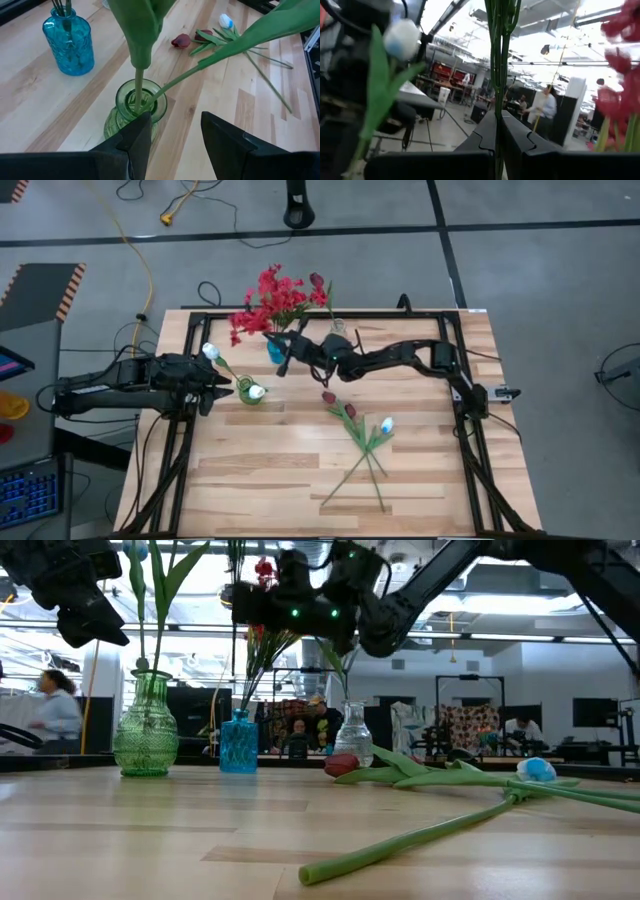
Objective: Sort flowers into vase by color
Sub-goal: Put the red flowers into the blue vase
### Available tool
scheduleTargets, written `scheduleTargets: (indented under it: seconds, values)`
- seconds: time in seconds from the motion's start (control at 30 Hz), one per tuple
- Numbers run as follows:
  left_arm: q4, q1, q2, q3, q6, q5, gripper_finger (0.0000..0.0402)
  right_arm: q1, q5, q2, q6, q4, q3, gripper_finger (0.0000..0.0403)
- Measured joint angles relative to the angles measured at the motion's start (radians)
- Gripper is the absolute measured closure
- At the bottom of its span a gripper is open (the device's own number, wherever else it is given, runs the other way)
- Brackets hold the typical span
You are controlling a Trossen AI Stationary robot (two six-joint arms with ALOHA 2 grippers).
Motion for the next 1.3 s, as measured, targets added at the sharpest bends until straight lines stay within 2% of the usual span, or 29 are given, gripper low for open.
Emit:
scheduleTargets:
  seconds: [0.53, 1.3]
  values:
    - [0.000, 0.000, 0.000, 0.000, 0.000, 0.000, 0.0242, -0.052, 0.005, 0.016, 0.115, -0.095, 0.005, 0.0364]
    - [0.000, 0.000, 0.000, 0.000, 0.000, 0.000, 0.0242, -0.057, 0.005, 0.033, 0.139, -0.105, 0.003, 0.0364]
